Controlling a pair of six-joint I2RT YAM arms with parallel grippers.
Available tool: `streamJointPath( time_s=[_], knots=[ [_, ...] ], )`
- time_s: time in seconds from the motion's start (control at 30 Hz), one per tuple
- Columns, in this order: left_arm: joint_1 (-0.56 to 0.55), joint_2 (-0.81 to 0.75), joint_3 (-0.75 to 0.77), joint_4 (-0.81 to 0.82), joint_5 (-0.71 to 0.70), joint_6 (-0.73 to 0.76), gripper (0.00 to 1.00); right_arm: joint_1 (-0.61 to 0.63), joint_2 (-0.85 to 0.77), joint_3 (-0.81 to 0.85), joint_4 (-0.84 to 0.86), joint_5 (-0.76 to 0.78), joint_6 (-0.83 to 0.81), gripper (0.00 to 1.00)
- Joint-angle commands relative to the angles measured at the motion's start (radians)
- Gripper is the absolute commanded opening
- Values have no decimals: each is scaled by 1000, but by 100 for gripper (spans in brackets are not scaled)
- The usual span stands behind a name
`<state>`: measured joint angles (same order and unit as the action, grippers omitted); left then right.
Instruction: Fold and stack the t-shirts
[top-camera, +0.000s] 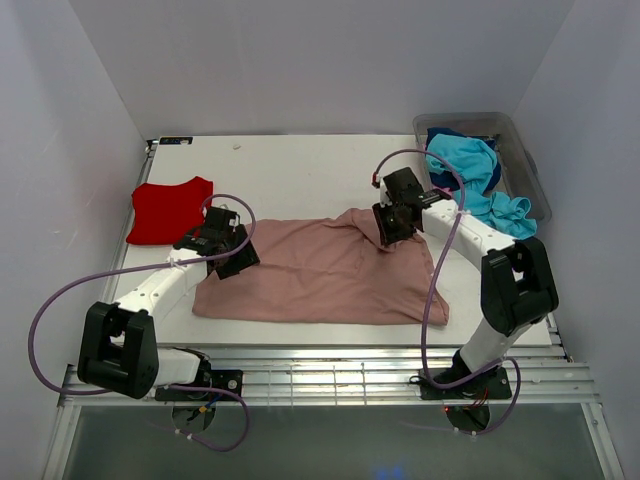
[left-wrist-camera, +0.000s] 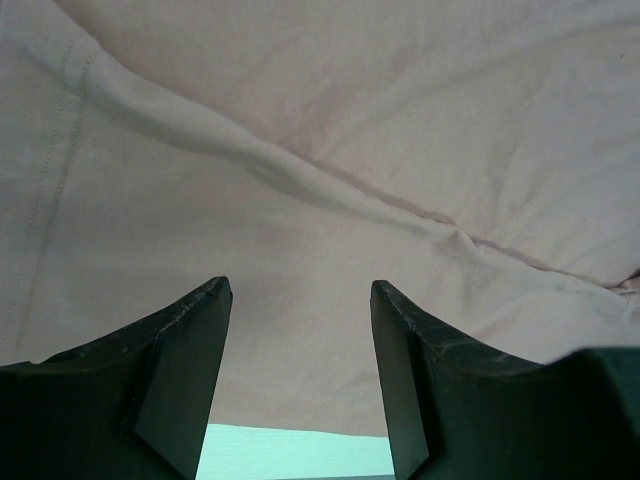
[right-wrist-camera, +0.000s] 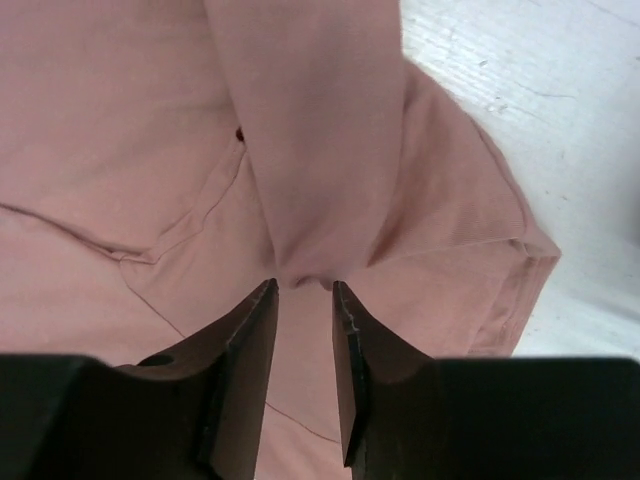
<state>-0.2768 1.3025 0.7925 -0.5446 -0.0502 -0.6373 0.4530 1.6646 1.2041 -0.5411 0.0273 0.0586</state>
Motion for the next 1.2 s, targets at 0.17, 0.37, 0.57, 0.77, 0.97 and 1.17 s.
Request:
streamJointPath(
  time_s=[0.17, 0.37, 0.57, 0.77, 0.97, 1.17],
  knots=[
    [7, -46, -1, 18, 21, -24, 68, -11, 191, 302, 17, 124, 56, 40],
    [7, -97, -39, -9, -2, -24, 68, -28, 360, 445, -91, 169, 128, 30],
    [7, -105, -59, -15, -4, -21, 68, -28, 310, 313, -74, 151, 138, 31],
    [7, -77, -47, -11, 1, -21, 68, -27, 190, 183, -79, 140, 176, 34],
    [7, -81, -53, -6, 1, -19, 68, -25, 138, 104, -77, 120, 198, 35],
    [7, -95, -65, -6, 1, -18, 68, -19, 130, 83, -71, 111, 208, 36]
  ],
)
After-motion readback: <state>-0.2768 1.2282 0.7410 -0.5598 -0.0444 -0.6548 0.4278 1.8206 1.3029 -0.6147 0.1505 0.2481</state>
